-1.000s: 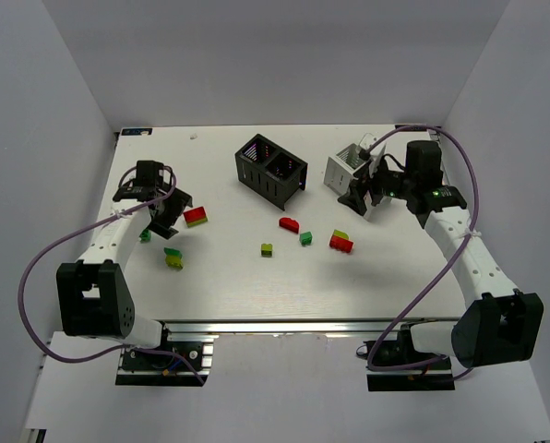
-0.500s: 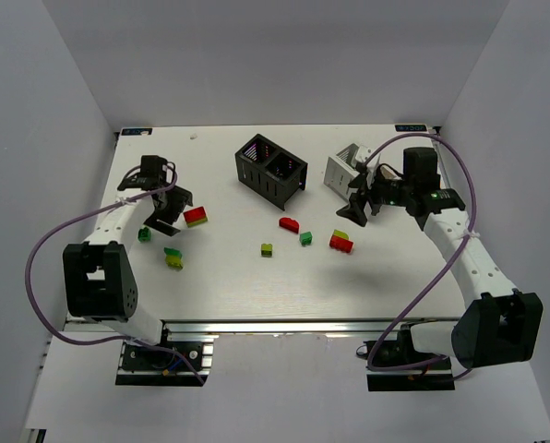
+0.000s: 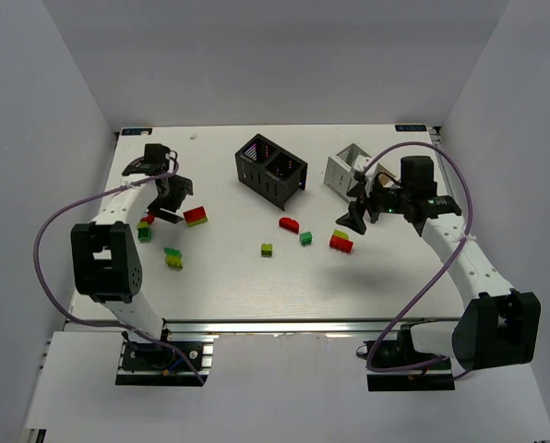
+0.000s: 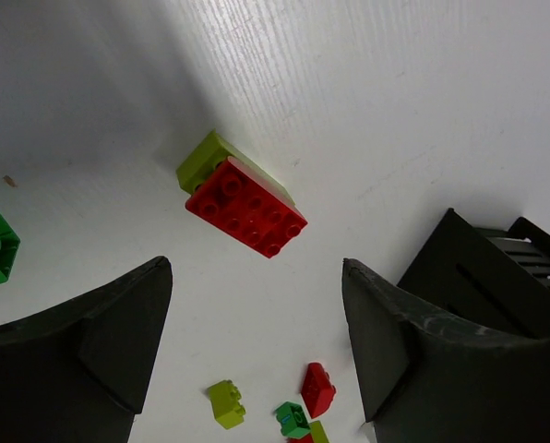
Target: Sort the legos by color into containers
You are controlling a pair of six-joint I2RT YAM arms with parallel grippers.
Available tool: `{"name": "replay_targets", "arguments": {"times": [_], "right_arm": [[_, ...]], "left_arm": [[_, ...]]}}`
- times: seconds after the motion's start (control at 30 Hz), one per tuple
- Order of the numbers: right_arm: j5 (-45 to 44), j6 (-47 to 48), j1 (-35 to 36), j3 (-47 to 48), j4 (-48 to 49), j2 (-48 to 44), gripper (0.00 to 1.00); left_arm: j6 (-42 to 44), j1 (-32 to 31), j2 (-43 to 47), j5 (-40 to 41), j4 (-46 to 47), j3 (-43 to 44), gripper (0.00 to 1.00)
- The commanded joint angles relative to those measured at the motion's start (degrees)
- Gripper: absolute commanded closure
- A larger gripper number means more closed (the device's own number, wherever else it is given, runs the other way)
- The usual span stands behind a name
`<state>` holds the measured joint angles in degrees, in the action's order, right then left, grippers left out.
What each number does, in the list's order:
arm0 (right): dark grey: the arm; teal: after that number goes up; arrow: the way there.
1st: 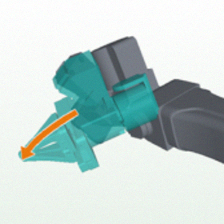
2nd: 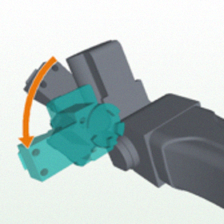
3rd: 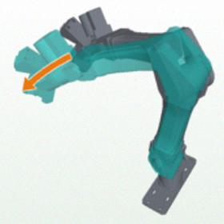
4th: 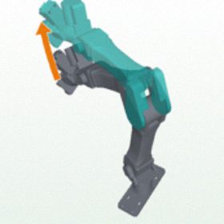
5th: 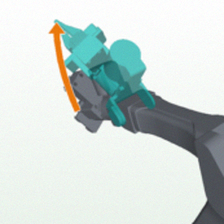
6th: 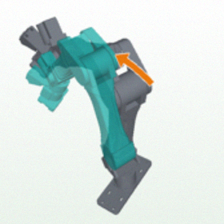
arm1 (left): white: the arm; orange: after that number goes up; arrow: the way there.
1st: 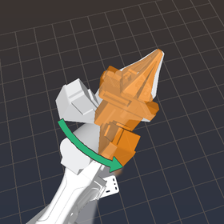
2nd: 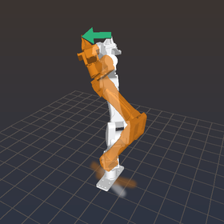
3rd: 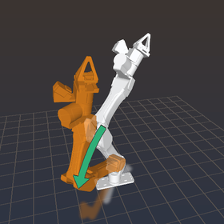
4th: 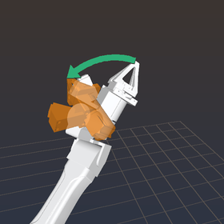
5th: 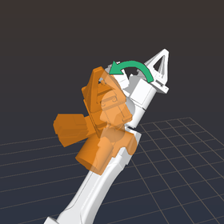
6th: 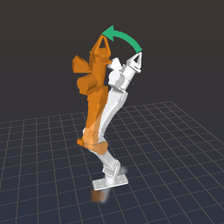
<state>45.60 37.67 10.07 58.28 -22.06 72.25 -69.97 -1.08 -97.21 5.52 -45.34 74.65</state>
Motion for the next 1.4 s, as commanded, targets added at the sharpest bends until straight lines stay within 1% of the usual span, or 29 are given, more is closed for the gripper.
{"name": "replay_targets", "arguments": {"times": [0.0, 0.17, 0.3, 0.33, 0.4, 0.43, 0.47, 0.53, 0.57, 0.63, 0.73, 0.77, 0.8, 0.87, 0.9, 0.93, 1.0, 1.03, 1.07, 1.1, 1.13, 1.17, 1.2, 1.23, 1.27, 1.33, 1.37], "right_arm": [[1.50, -0.05, -0.57, -0.36, 2.64, -1.93, 0.11], [1.24, -0.14, -2.67, -0.01, 3.52, -2.02, 0.11], [0.63, -3.65, -5.58, 0.78, 7.38, -2.55, 0.11], [0.36, -6.35, -7.06, 1.04, 8.34, -2.46, 0.11], [-1.91, -11.54, -8.83, 1.48, 13.87, -2.46, 0.11], [-2.62, -14.18, -10.92, 1.66, 15.80, -2.38, 0.11], [-4.19, -18.90, -11.90, 1.92, 18.87, -2.11, 0.11], [-4.12, -21.58, -13.92, 3.15, 20.04, -1.59, 0.13], [-2.64, -22.37, -14.37, 4.37, 19.78, -0.97, 0.14], [-1.75, -22.29, -14.98, 5.17, 18.90, -0.01, 0.16], [3.51, -17.13, -15.25, 7.01, 13.82, 1.48, 0.16], [8.49, -10.32, -15.25, 7.72, 10.93, 2.01, 0.17], [10.97, -5.81, -15.16, 9.46, 3.07, 2.72, 0.17], [16.85, 4.29, -15.08, 10.79, -6.01, 4.56, 0.17], [18.10, 15.83, -14.81, 11.15, -15.54, 5.18, 0.17], [18.38, 21.86, -14.38, 11.76, -20.43, 6.66, 0.17], [15.06, 33.55, -12.89, 11.86, -27.91, 8.08, 0.18], [13.74, 34.74, -11.22, 11.07, -30.56, 9.04, 0.18], [11.29, 34.58, -10.42, 10.37, -30.32, 9.40, 0.18], [9.96, 33.18, -10.16, 9.49, -29.10, 9.40, 0.18], [8.90, 28.91, -6.67, 8.53, -27.52, 9.32, 0.18], [5.32, 25.90, -4.98, 6.08, -22.72, 9.05, 0.18], [1.98, 22.13, -0.62, 4.66, -19.19, 8.79, 0.18], [-1.54, 17.92, 2.04, 3.17, -15.33, 8.18, 0.18], [-7.66, 9.96, 4.06, 0.89, -8.07, 8.08, 0.17], [-12.36, 2.89, 9.33, -0.01, -2.75, 9.30, 0.17], [-16.99, -3.59, 10.75, 0.08, 0.59, 10.18, 0.16]], "left_arm": [[-2.27, -0.23, -1.49, 0.28, -2.55, 2.95, 0.17], [-2.80, -1.20, -4.91, -0.07, -4.49, 5.33, 0.17], [-3.68, -1.91, -5.27, -0.16, -3.88, 5.07, 0.17], [-3.68, -1.99, -5.36, -0.07, -3.70, 5.06, 0.17], [-3.68, -2.08, -5.27, -0.07, -3.61, 5.15, 0.17], [-3.59, -2.08, -5.27, 0.02, -3.61, 5.24, 0.17], [-3.33, -2.08, -5.27, 0.19, -3.79, 5.33, 0.17], [-3.15, -2.08, -5.10, 0.54, -3.96, 5.42, 0.17], [-2.98, -2.08, -5.01, 0.63, -3.96, 5.33, 0.18], [-2.80, -2.08, -4.40, 0.98, -3.88, 4.98, 0.17], [-2.45, -2.08, -3.60, 1.16, -3.61, 4.63, 0.18], [-2.27, -2.08, -3.25, 1.42, -3.61, 4.28, 0.18], [-2.01, -2.08, -2.99, 1.51, -3.61, 4.10, 0.18], [-1.22, -2.08, -1.76, 2.12, -3.26, 3.05, 0.18], [-0.61, -2.08, -1.32, 2.30, -2.83, 2.61, 0.18], [1.40, -2.08, -0.27, 2.13, -2.39, 2.17, 0.19], [4.57, -2.17, 1.14, 1.61, -1.25, 0.42, 0.21], [9.46, -2.52, 3.41, 0.90, 1.98, -0.64, 0.26], [11.86, -2.78, 4.82, 0.11, 4.36, -2.04, 0.30], [14.05, -2.96, 6.58, -2.16, 6.47, -5.36, 0.33], [15.90, -3.05, 8.42, -4.27, 11.98, -7.66, 0.35], [19.32, -3.14, 12.44, -7.42, 15.51, -10.20, 0.42], [20.57, -3.14, 14.48, -12.06, 20.94, -14.75, 0.45], [21.62, -3.05, 16.33, -13.59, 22.82, -16.71, 0.47], [23.20, -3.14, 19.22, -14.13, 23.80, -18.12, 0.49], [25.23, -3.31, 21.09, -12.21, 21.80, -19.97, 0.48], [27.41, -3.40, 21.88, -11.59, 20.57, -20.25, 0.47]]}}
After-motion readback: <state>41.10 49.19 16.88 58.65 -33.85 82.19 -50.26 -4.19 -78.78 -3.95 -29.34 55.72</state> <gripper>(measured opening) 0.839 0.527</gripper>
